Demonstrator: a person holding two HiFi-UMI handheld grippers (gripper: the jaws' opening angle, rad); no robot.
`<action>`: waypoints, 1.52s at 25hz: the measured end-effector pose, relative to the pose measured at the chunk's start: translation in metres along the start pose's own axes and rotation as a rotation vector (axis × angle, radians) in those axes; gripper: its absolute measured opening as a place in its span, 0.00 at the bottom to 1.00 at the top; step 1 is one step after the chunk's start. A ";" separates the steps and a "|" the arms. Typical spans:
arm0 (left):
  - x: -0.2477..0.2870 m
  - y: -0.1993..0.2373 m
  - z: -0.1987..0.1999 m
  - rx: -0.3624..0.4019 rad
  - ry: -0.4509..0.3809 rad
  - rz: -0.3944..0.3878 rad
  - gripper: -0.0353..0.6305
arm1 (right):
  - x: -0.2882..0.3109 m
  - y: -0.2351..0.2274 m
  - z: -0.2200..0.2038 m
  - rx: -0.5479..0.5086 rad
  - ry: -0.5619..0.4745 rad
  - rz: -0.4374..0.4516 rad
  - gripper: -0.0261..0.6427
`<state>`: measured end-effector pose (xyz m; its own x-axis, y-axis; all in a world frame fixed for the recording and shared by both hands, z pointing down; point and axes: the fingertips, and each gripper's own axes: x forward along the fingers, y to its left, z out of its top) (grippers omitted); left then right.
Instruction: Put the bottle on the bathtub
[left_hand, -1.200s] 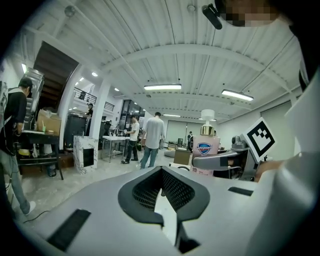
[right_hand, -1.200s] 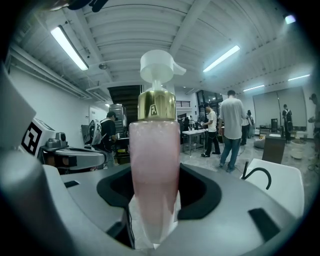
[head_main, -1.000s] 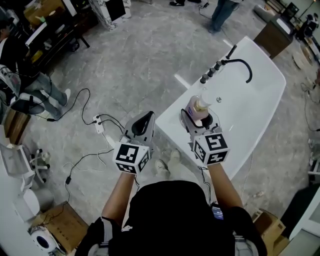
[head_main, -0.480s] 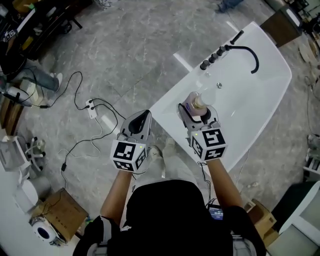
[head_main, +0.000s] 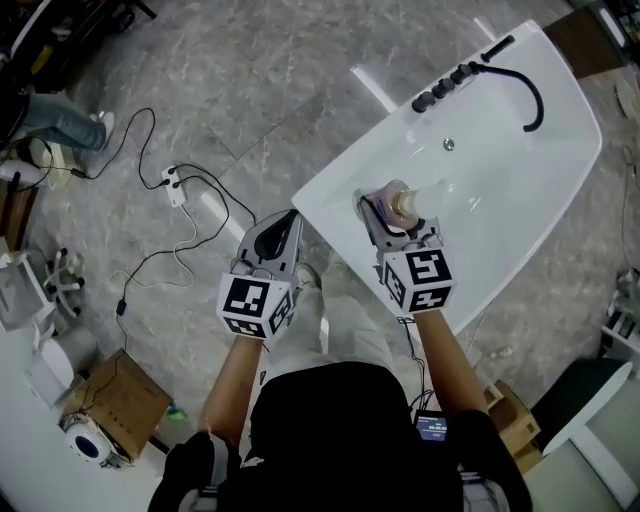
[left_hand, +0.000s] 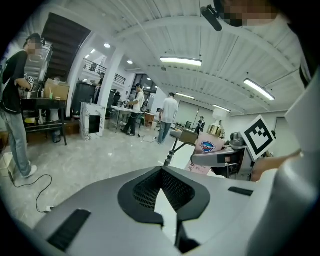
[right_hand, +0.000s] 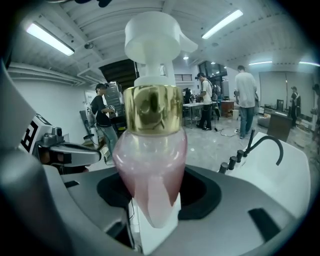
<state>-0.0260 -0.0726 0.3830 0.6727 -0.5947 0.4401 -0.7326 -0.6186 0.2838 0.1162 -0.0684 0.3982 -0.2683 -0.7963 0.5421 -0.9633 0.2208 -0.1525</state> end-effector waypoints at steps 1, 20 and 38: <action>0.004 0.001 -0.006 -0.006 0.010 0.001 0.07 | 0.004 -0.002 -0.006 -0.001 0.012 0.002 0.40; 0.055 0.027 -0.073 -0.062 0.109 0.028 0.07 | 0.108 -0.024 -0.085 -0.039 0.163 0.067 0.40; 0.071 0.055 -0.104 -0.095 0.125 0.083 0.07 | 0.194 -0.026 -0.125 -0.148 0.207 0.114 0.40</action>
<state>-0.0291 -0.0954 0.5184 0.5961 -0.5691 0.5664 -0.7953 -0.5153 0.3192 0.0886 -0.1581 0.6110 -0.3546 -0.6332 0.6880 -0.9127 0.3943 -0.1075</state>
